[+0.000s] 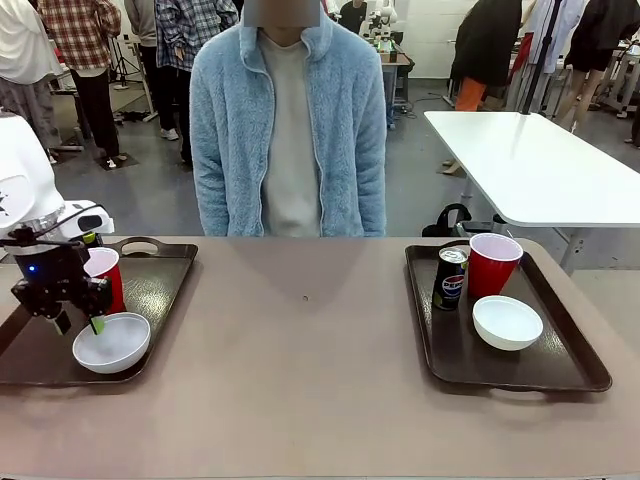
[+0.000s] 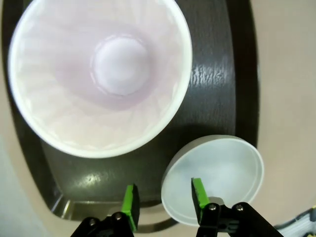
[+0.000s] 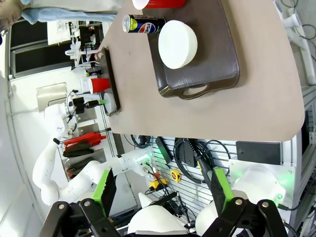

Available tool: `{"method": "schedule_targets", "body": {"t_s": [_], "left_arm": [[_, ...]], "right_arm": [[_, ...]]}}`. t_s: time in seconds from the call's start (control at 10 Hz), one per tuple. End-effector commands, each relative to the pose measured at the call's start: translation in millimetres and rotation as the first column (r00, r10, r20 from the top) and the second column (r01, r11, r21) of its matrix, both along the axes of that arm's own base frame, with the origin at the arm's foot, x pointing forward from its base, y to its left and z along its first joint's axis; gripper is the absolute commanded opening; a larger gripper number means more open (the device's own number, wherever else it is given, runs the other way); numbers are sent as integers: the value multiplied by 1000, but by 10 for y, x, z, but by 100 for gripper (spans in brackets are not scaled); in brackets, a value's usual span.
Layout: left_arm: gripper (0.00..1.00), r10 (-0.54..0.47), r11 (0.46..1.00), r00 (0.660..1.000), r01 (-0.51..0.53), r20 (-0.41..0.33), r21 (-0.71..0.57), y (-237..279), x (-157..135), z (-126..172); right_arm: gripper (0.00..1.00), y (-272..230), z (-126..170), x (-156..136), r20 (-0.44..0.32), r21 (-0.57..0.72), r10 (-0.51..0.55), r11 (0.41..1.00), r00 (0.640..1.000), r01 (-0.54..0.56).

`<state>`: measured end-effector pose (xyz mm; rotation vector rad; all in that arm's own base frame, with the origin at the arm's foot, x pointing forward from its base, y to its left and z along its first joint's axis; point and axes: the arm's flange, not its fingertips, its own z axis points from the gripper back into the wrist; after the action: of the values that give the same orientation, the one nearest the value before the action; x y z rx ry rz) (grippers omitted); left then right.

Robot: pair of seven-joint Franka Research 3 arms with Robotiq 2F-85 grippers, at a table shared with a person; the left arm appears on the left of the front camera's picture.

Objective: Prepare tableware on both trays.
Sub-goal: Pick up a Picnic Bowl from the table and place it on a Handle tray.

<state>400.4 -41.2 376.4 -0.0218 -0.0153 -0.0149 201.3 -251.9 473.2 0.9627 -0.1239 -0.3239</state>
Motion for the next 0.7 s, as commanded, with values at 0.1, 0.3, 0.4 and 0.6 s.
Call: {"method": "schedule_targets", "body": {"t_s": [0.1, 0.3, 0.4, 0.6], "left_arm": [[72, -23, 1000, 999, 23, 41, -4, -22, -58, 446], [91, -61, 998, 997, 62, 53, -18, -31, -97, 694], [100, -79, 996, 996, 80, 40, -35, -19, -117, 812], [100, -109, 991, 994, 109, 1, -79, -6, -156, 968]], "right_arm": [[100, 9, -3, -3, 23, 14, 1, 1000, 1000, -1], [100, 9, -3, -3, 23, 14, 1, 1000, 1000, -1], [100, 9, -3, -3, 23, 14, 1, 1000, 1000, -1], [100, 9, -3, -3, 23, 14, 1, 1000, 1000, -1]]}}
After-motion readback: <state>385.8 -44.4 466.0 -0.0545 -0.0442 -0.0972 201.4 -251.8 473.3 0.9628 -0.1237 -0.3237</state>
